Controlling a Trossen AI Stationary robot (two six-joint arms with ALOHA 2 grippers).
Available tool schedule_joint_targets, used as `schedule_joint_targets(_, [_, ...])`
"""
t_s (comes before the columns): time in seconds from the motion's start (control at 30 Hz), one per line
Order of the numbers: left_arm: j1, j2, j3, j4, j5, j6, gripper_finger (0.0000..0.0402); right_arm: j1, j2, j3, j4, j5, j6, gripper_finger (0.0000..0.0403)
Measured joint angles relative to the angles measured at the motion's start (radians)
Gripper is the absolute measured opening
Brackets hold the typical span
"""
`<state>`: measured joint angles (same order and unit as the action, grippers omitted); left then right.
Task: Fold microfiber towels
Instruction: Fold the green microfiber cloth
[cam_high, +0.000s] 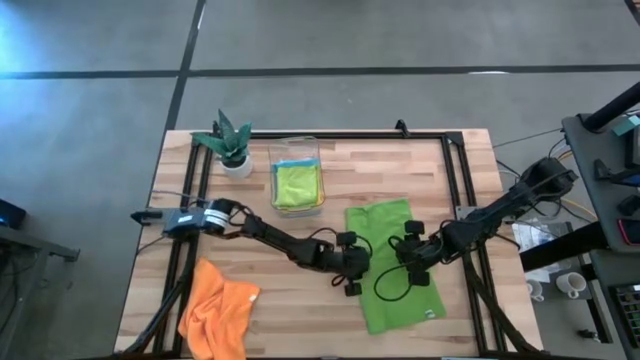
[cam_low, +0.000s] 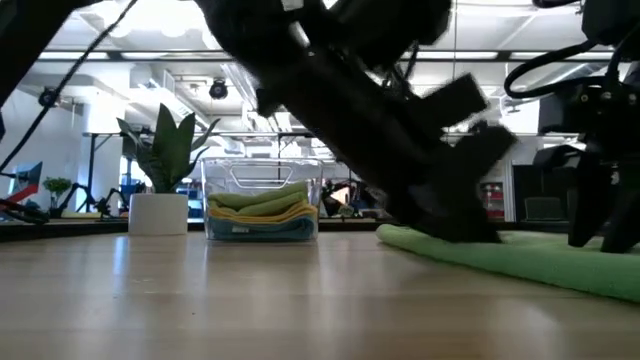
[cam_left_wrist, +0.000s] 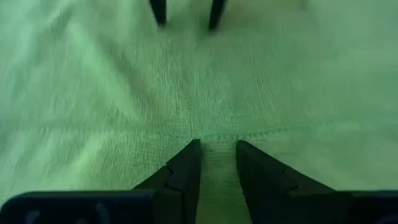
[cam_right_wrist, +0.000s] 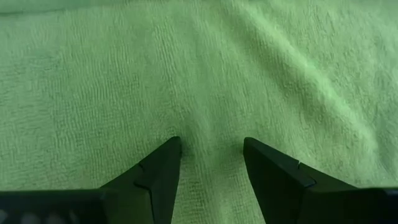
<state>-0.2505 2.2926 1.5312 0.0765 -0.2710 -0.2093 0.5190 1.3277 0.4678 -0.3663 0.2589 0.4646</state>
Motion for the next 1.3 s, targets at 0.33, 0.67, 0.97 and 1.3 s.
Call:
schedule_joint_targets(0.33, [-0.008,-0.151,-0.016,-0.320,0.009,-0.099,0.0091,0.000,0.022,-0.010,0.005,-0.007,0.029,0.0176])
schedule_joint_targets(0.67, [-0.030,-0.253,-0.163,-0.068,-0.050,-0.134,0.0091,0.000,0.007,-0.014,-0.013,-0.020,0.052,0.0176])
schedule_joint_targets(0.97, [0.008,-0.104,-0.190,0.106,0.055,-0.130,0.0091,0.000,0.007,-0.014,-0.009,-0.004,0.078,0.0176])
schedule_joint_targets(1.3, [-0.074,-0.220,-0.211,-0.301,0.055,-0.230,0.0091,0.000,0.010,-0.015,-0.001,0.005,0.114,0.0176])
